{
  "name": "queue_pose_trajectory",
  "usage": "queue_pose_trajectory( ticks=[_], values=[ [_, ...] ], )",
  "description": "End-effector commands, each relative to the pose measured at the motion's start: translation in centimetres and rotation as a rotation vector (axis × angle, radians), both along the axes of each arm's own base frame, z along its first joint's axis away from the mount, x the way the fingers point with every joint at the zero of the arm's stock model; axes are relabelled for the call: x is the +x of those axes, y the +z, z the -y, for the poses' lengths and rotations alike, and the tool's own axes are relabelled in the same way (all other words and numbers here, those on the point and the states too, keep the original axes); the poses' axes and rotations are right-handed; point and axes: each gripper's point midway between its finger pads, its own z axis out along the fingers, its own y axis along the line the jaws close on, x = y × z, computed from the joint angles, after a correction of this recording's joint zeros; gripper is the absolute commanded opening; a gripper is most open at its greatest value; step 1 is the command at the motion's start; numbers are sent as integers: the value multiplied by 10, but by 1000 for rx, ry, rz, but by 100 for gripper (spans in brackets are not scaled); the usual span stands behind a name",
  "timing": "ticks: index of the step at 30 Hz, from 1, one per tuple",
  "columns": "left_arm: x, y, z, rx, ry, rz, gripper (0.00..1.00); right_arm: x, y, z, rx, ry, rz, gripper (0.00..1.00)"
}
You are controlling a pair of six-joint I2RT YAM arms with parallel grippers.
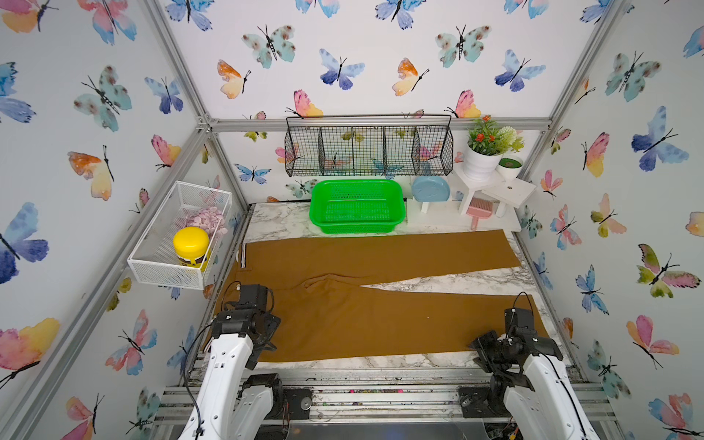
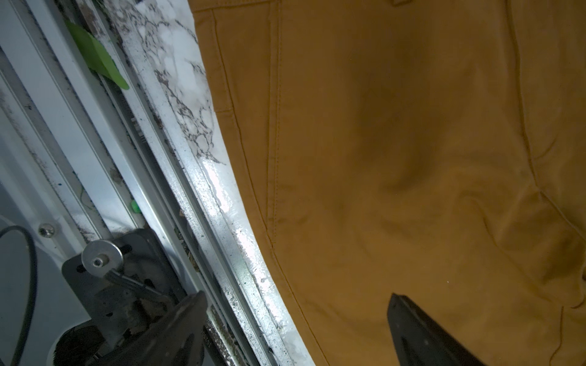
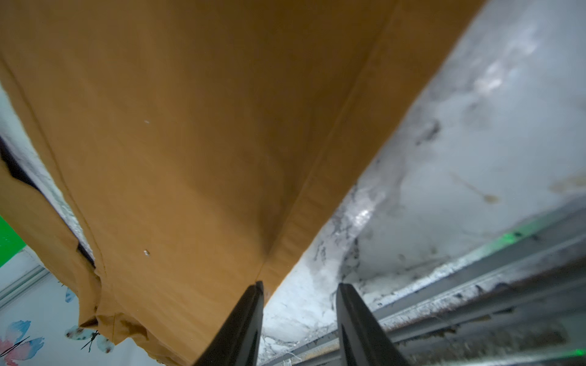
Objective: Roll up the long pants
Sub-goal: Fold the long pant at the center of the board.
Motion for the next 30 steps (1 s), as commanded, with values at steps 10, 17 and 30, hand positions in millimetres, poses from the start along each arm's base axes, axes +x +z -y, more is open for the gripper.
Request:
queue_pose_trajectory(
  ticks=[10, 17, 30],
  values=[
    [-6, -1, -5, 29, 7, -32, 95, -13, -19, -6, 37, -27, -57, 46],
    [-5, 0, -5, 30, 7, -30, 94, -7, -26, -3, 26, -49, -52, 43],
    [-4, 2, -3, 21, 1, -30, 95, -4, -31, 1, 14, -67, -63, 30]
  ],
)
